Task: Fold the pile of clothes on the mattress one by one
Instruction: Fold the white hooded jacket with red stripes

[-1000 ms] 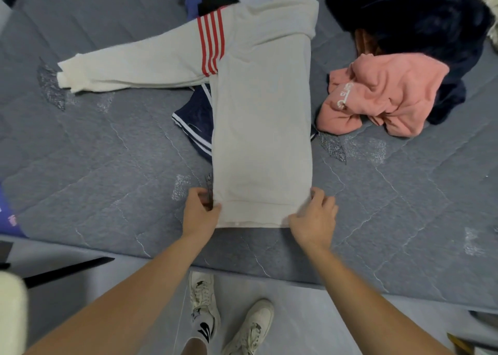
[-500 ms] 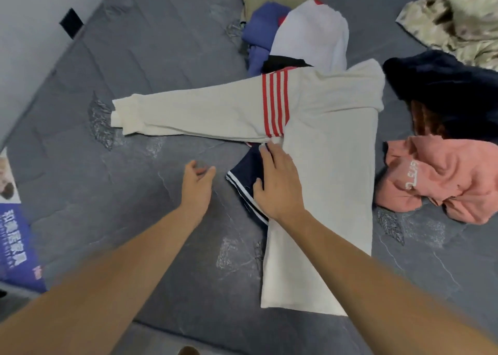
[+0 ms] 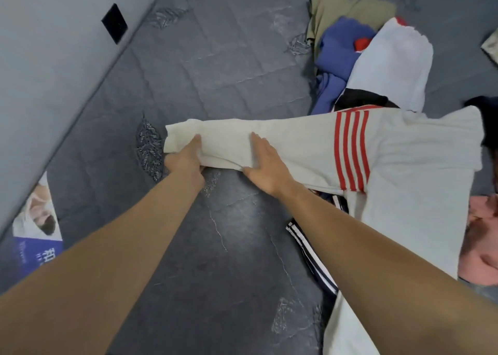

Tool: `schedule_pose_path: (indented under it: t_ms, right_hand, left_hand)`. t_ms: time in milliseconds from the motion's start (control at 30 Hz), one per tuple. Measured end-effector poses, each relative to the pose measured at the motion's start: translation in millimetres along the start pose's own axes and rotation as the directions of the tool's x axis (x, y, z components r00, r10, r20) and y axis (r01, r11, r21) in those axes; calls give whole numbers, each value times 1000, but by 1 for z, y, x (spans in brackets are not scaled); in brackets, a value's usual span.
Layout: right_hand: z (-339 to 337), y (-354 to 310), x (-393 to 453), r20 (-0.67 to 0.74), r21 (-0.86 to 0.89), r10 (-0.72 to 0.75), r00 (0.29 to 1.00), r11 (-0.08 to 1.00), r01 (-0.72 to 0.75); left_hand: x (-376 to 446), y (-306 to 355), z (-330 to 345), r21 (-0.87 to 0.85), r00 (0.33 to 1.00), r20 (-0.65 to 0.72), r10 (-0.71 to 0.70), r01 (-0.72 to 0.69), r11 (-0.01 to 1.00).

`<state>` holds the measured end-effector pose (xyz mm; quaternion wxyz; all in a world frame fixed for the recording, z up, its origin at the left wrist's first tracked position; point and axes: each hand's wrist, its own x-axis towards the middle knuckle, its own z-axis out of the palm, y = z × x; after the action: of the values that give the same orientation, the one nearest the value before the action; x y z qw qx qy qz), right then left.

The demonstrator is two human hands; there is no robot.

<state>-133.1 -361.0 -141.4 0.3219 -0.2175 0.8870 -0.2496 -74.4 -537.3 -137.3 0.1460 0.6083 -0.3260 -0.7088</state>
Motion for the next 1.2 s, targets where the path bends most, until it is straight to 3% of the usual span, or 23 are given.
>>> schedule_pose_path:
  t_ms: [67, 133, 167, 267, 333, 400, 467, 500, 600, 667, 700, 767, 833, 900, 933, 967, 1033, 1100, 1133, 1200]
  right_hand:
    - [3, 2, 4, 13, 78, 26, 1000, 997, -27]
    - [2, 0, 6, 27, 283, 61, 998, 957, -66]
    - [-2, -4, 5, 23, 459, 94, 995, 883, -94]
    - [-25, -14, 2, 8, 883, 212, 977, 457, -106]
    - [-44, -13, -4, 42, 964, 209, 977, 250, -95]
    - [-59, -4, -8, 54, 984, 152, 987, 158, -78]
    - [-71, 7, -12, 16, 982, 167, 986, 183, -47]
    - [-78, 14, -13, -13, 966, 221, 975, 253, -44]
    - [-91, 40, -17, -204, 722, 369, 907, 682, -115]
    - [-95, 56, -22, -378, 395, 234, 896, 916, -72]
    - [-95, 64, -23, -459, 182, 96, 883, 983, -12]
    - [-93, 74, -24, -503, -237, -231, 833, 964, 124]
    - [-84, 82, -20, -305, -386, -396, 866, 883, 268]
    - [-75, 91, -16, -22, -427, -331, 943, 856, 291]
    - [-73, 96, -14, 51, -446, -275, 960, 854, 268]
    - [-74, 98, -13, 76, -430, -231, 970, 870, 241]
    - [-76, 93, -14, 60, -250, -150, 987, 955, 161]
    - [-80, 78, -17, 22, 158, -8, 1000, 987, 5]
    - [-84, 72, -18, 7, 399, 79, 997, 914, -75]
    - [-94, 60, -23, 46, 757, 199, 979, 632, -164]
  left_hand:
    - [6, -6, 2, 18, 997, 0, 76, -76, 997]
    - [4, -8, 5, 118, 968, 12, 250, -250, 961]
    - [0, -8, 7, 188, 931, 50, 362, -365, 912]
    - [-24, -14, 20, 370, 778, 261, 571, -627, 686]
    - [-45, -27, 34, 411, 683, 413, 603, -730, 546]
    - [-68, -47, 50, 385, 577, 553, 601, -816, 431]
    - [-86, -69, 66, 358, 483, 676, 557, -875, 325]
    - [-90, -81, 71, 354, 449, 732, 512, -893, 277]
    - [-92, -109, 77, 361, 387, 872, 300, -922, 140]
    - [-91, -116, 72, 346, 361, 914, 186, -932, 109]
    - [-89, -116, 68, 347, 361, 918, 166, -932, 110]
    - [-83, -111, 61, 390, 396, 874, 281, -917, 78]
    - [-76, -104, 56, 528, 496, 715, 493, -845, 84]
    - [-67, -100, 58, 696, 729, 443, 522, -647, 312]
    - [-62, -99, 61, 742, 838, 327, 437, -514, 431]
    - [-58, -100, 64, 754, 898, 278, 342, -424, 501]
    - [-56, -99, 70, 710, 936, 294, 192, -348, 612]
    - [-62, -98, 76, 647, 926, 335, 176, -362, 671]
    - [-72, -98, 81, 638, 902, 368, 228, -423, 643]
    - [-97, -98, 92, 613, 786, 476, 394, -618, 493]
